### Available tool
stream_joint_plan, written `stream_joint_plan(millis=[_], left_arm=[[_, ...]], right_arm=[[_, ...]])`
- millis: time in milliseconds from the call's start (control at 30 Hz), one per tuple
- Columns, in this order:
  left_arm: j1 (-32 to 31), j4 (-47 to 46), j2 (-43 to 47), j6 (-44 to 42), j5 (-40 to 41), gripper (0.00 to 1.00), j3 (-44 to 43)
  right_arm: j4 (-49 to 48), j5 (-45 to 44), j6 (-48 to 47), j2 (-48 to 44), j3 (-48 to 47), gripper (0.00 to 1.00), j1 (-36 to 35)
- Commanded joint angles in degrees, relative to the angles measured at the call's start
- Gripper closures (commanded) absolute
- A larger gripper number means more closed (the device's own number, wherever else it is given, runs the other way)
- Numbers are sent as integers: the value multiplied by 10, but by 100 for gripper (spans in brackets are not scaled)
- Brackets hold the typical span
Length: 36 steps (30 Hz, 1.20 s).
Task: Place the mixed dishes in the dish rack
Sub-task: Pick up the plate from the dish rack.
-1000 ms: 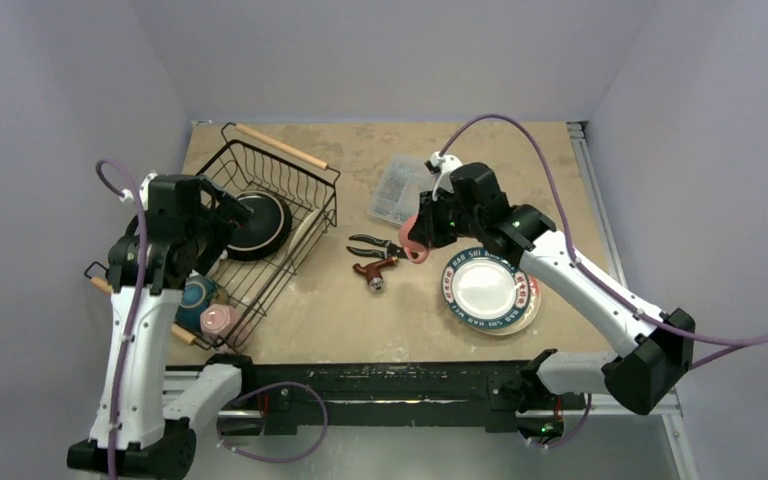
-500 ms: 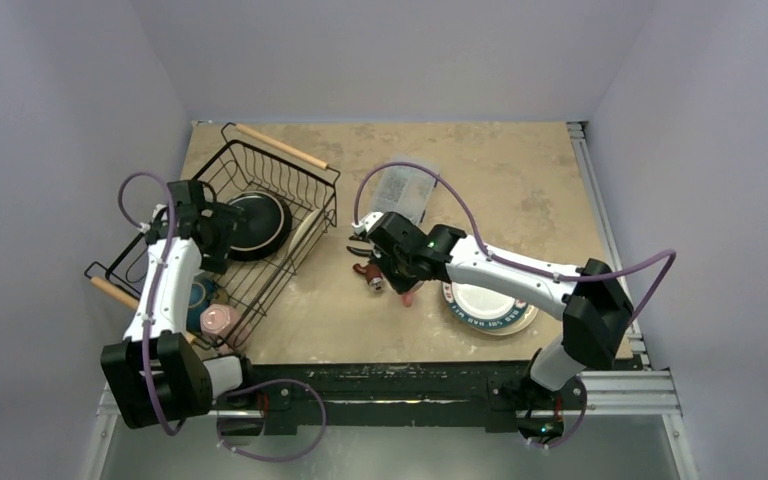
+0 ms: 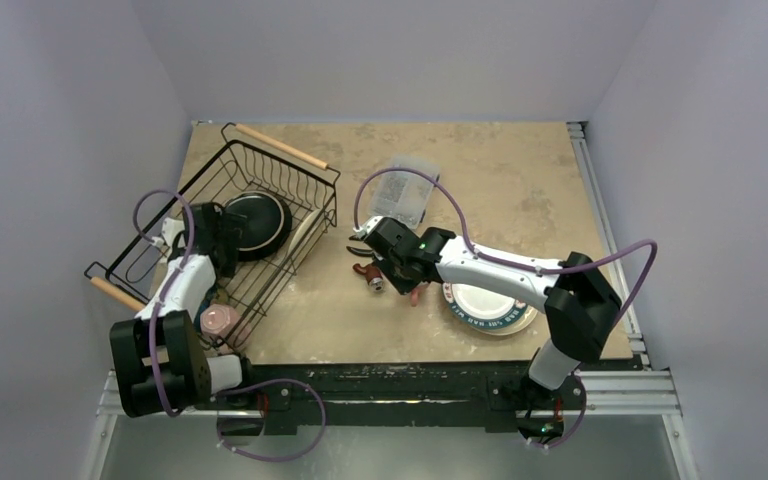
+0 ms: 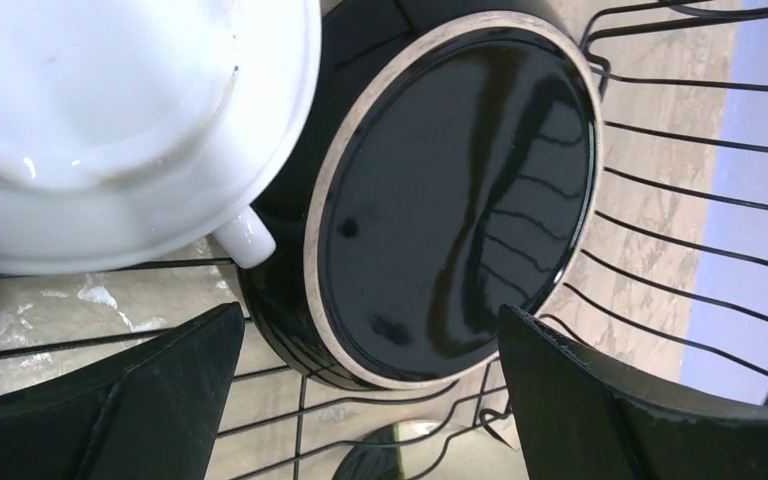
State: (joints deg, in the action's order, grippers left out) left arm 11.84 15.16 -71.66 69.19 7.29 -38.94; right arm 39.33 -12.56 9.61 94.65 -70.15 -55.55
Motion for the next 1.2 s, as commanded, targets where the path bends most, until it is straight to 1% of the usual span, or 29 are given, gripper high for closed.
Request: stream_joint_plan(millis=[0,133,433,500,633,733,867,967,1033,1100,1167], left_arm=[[2,-66,-25,3,14,3,7],[2,-62,-46,0,23,2,0],[2,-101,-96,-18,5,1,4],[2,-125,-104,-21,2,2,11],[2,-188,-112,-27,-14,6,28],[2,-225,-106,-25,-20,11,49],[2,-317,-83,-42,-26,27,88],[2,-356,-63,-42,-29,32,105],[2,-388,-47,-44,-28,39,118],[2,-414,-29,-41,-26,42,130],[2,-425,-17,-37,-25,43,134]], right_arm=[[-28,-23,-4,-7,-16,100,-1],[-25,-18,-5,1,-22,100,-1],[-30,-11,-4,3,-20,100,-1],[-30,-11,-4,5,-22,99,-1],[-29,-6,-7,10,-26,93,-1],[-29,-1,-9,10,-25,91,-1],[-32,8,-10,11,-27,90,-1],[-34,13,-12,12,-27,90,-1],[-35,18,-11,13,-26,90,-1],[-37,20,-11,14,-25,90,-1],[-38,22,-11,15,-23,90,-1]])
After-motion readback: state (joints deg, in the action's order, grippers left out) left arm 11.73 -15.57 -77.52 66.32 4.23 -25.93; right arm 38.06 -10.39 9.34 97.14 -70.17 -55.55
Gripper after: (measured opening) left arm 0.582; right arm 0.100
